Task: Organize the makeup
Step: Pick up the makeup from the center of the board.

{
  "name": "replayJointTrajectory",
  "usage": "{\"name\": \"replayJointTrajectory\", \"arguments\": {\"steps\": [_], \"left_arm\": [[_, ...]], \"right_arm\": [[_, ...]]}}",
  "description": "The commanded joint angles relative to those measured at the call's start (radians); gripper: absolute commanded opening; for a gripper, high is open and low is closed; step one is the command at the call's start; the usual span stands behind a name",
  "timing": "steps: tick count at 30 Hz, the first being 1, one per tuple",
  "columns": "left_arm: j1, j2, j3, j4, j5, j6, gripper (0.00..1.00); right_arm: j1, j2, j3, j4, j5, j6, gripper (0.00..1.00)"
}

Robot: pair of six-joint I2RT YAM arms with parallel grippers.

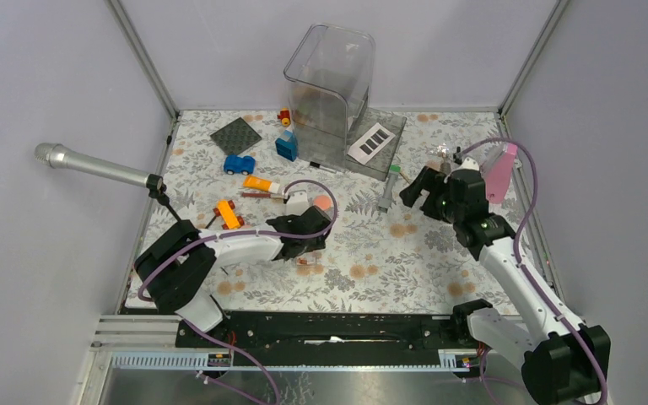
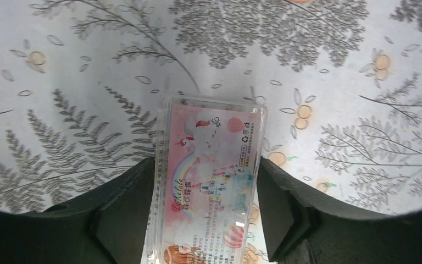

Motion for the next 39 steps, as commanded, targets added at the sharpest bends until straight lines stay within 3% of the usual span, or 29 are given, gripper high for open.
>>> {"name": "replayJointTrajectory", "arguments": {"steps": [1,7,17,28,39], "left_arm": [[-0.005,-0.004,0.039,0.079,0.101,0.039,0.41],[0.006,0.005,0.096,0.1,0.149,0.031,0.4],[0.066,0.062,0.166,0.126,0.246,-0.037,0.4],[0.066,0.043,0.219,0.123,0.261,-0.078,0.4],[0.066,0.032,0.224,0.129,0.29,-0.095,0.39]], "right_arm": [[0.004,-0.065,-0.127,0.108,-0.177,0.092,0.99],[0.039,-0.095,-0.284,0.279,-0.26,0.208,0.96],[0.259,-0.018,-0.447,0.625,-0.18,0.337,0.86],[0.371,0.16,-0.482,0.876,-0.138,0.371,0.8],[0.446,0.296,-0.438,0.985,-0.096,0.385,0.79]]}}
